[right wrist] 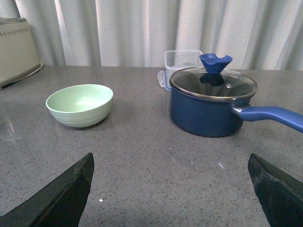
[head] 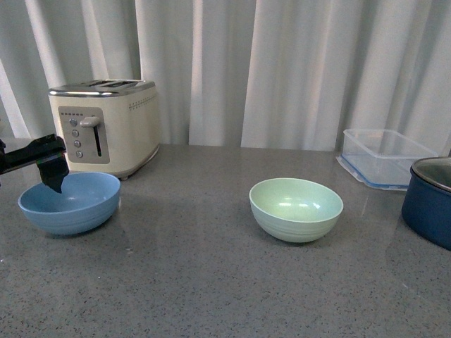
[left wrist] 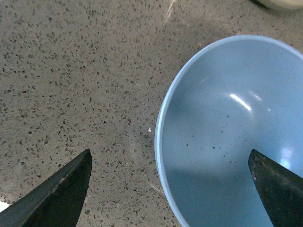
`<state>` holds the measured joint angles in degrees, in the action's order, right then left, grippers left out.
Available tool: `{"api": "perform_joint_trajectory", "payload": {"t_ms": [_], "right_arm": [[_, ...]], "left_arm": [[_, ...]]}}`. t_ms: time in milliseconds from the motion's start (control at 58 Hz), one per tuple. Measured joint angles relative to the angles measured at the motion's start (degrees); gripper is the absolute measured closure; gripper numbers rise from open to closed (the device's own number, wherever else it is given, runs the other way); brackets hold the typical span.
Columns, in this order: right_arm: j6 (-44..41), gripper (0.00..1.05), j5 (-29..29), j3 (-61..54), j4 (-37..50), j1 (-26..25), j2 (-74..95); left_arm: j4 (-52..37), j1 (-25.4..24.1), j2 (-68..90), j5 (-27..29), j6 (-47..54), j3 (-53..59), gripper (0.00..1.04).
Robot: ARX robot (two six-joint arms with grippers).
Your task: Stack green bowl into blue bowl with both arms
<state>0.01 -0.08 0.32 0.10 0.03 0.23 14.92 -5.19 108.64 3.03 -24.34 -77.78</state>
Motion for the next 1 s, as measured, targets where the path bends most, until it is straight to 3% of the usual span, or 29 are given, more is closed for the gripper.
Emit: {"api": "perform_joint_trajectory", "payload": {"t_ms": [224,845,1000], "right_arm": [[0.0,0.1,0.0,0.0,0.0,0.0,0.0],[0.0,0.1,0.0,0.0,0.0,0.0,0.0],[0.0,0.1,0.0,0.0,0.0,0.0,0.0]], "left_arm": [[0.04,0.72,3.21,1.11,-2.6,-1.42,0.07],[0.02,0.85,3.98,0.7,-4.61,-1.42,1.0],[0.0,1.2,2.32,0.35,-4.44,-1.36,1.01]]}}
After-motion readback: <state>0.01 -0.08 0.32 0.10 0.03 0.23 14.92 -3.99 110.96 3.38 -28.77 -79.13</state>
